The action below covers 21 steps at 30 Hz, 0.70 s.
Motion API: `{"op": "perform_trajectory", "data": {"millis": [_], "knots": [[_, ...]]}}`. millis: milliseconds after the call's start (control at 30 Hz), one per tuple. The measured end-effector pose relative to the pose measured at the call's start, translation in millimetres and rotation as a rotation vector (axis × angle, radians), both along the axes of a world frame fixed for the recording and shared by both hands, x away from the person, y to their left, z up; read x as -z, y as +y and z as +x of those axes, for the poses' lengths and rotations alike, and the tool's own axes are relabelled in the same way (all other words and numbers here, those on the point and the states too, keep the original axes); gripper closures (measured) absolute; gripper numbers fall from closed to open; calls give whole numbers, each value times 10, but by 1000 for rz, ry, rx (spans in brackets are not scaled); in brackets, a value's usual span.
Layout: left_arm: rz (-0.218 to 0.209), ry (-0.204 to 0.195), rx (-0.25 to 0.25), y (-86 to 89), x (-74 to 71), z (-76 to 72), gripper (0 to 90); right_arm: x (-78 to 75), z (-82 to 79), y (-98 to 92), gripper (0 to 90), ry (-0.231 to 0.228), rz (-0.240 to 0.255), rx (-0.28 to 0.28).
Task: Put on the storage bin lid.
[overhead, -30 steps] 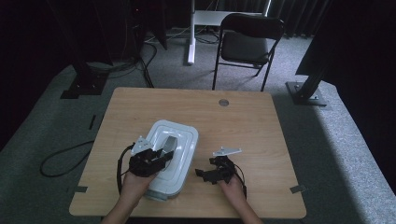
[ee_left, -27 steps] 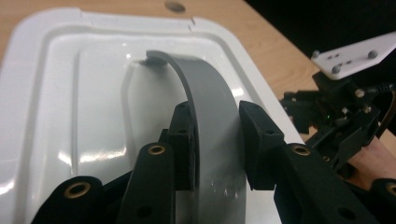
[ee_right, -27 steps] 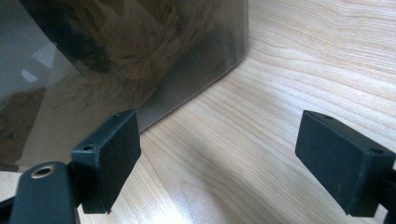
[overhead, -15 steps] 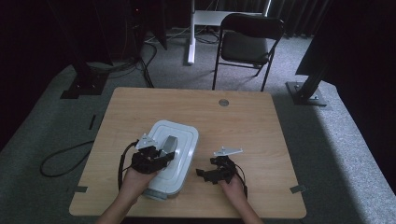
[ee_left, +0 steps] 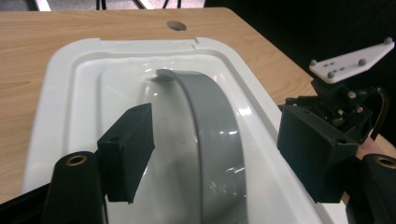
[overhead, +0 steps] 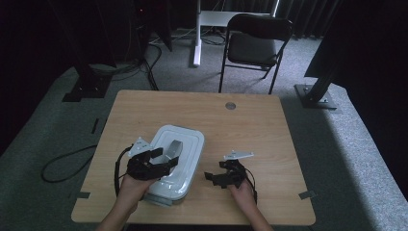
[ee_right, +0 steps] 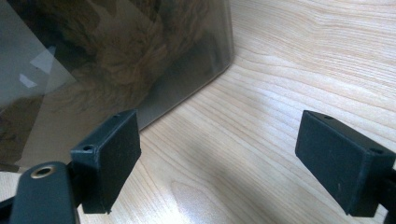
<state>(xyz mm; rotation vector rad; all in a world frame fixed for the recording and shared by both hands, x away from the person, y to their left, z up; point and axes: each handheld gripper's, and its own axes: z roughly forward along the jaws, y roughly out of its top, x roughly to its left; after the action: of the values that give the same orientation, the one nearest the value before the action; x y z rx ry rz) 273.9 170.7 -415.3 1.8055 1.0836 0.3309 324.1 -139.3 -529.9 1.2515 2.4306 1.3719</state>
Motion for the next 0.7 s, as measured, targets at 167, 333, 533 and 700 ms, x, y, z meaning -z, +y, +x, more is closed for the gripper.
{"op": "perform_trajectory", "data": {"millis": [167,333,533,700], "knots": [[47,-38,3,59,9,-23,163,-6,4,-18,134,-3,3,7],[47,-76,-24,184,-40,-53,91,-6,4,-37,135,-2,2,10],[64,-83,-78,423,-57,-37,5,-16,4,-64,134,-3,5,17],[65,-90,-134,606,9,6,6,-19,3,-77,134,-3,6,22]]}}
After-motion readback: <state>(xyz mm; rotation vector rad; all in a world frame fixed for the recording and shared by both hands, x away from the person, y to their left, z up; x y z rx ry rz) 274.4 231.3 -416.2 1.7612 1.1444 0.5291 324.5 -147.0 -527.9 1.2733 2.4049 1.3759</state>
